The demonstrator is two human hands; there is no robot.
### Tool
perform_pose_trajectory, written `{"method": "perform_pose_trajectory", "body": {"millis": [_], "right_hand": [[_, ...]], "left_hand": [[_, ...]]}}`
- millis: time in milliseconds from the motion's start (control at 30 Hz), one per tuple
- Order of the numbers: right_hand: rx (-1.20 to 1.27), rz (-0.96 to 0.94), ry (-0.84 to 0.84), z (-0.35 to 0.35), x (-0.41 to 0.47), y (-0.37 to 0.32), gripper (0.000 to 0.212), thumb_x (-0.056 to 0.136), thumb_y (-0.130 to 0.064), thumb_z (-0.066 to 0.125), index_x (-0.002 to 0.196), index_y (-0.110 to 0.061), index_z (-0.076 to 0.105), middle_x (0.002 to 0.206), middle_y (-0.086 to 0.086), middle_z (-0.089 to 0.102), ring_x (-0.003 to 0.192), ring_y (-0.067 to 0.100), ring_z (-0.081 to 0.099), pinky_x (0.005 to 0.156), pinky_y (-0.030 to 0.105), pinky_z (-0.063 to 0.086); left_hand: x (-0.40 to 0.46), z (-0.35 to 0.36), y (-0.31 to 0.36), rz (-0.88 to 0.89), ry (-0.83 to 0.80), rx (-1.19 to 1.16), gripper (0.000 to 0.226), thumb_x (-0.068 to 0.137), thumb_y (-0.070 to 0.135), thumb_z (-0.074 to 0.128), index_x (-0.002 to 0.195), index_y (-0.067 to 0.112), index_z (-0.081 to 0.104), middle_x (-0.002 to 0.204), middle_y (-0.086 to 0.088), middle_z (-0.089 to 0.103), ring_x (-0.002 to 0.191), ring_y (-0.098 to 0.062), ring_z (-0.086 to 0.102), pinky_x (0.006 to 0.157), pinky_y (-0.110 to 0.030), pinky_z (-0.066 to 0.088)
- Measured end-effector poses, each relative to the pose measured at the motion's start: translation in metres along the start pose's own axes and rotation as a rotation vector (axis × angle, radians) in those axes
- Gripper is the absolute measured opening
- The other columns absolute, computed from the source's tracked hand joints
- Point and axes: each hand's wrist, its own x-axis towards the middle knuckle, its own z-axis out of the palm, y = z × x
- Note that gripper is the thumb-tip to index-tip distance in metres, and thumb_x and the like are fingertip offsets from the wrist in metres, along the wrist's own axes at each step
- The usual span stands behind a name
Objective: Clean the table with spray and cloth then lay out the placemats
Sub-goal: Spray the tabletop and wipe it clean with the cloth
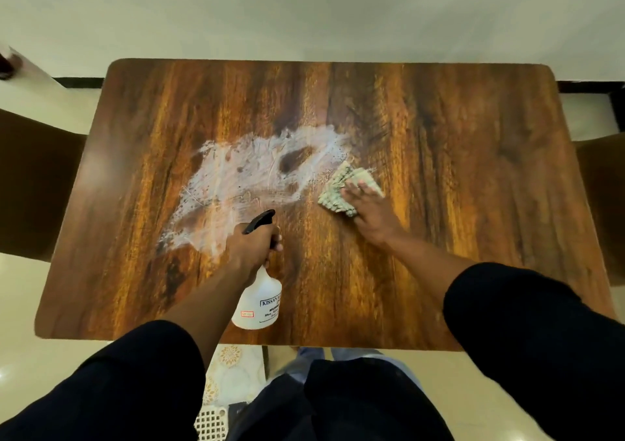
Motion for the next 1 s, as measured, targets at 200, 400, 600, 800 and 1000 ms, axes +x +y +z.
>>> {"method": "perform_pose_trajectory", "body": {"millis": [200,400,600,800,1000], "right_hand": [[0.127,0.341,0.213,-0.049,0.027,0.087,0.067,0.102,-0.009,0.049,0.163,-0.023,0.025,0.171,-0.002,0.011,0.159,0.026,0.004,0.129,0.045,0.012],[0.098,0.451,0.299,-0.035,0.056,0.039,0.068,0.104,-0.016,0.048,0.164,-0.021,0.016,0.172,0.007,0.003,0.159,0.033,0.001,0.130,0.045,0.005],[-0.023,-0.072,0.078,0.019,0.054,-0.049,0.073,0.103,-0.023,0.050,0.162,-0.031,0.008,0.170,-0.004,-0.007,0.155,0.022,-0.012,0.129,0.046,0.001],[-0.087,-0.354,-0.085,0.009,0.065,-0.012,0.081,0.100,-0.017,0.053,0.161,-0.038,0.004,0.169,-0.015,-0.011,0.157,0.015,-0.014,0.129,0.042,-0.003],[0.007,0.007,0.150,-0.035,0.070,0.053,0.072,0.103,-0.017,0.051,0.163,-0.033,0.015,0.171,-0.011,0.004,0.159,0.017,-0.001,0.130,0.044,0.004]], "left_hand": [[0.004,0.022,0.013,0.018,-0.024,-0.036,0.019,0.094,0.015,0.067,0.082,0.002,0.074,0.068,-0.015,0.070,0.045,-0.017,0.045,0.043,-0.027,0.038],[0.004,0.032,0.016,-0.011,0.009,-0.046,0.020,0.096,0.014,0.066,0.081,0.003,0.072,0.068,-0.012,0.071,0.044,-0.014,0.045,0.043,-0.027,0.038],[0.003,0.037,0.020,-0.042,0.117,-0.053,0.018,0.093,0.012,0.065,0.085,0.000,0.075,0.067,-0.014,0.070,0.043,-0.015,0.045,0.045,-0.028,0.038],[0.013,0.044,0.029,-0.046,0.136,-0.018,0.020,0.093,0.015,0.066,0.081,0.002,0.075,0.067,-0.013,0.072,0.044,-0.016,0.044,0.045,-0.027,0.039],[0.015,0.043,0.035,-0.046,0.145,-0.022,0.015,0.090,0.010,0.066,0.081,0.001,0.074,0.065,-0.014,0.071,0.039,-0.014,0.045,0.042,-0.026,0.038]]}}
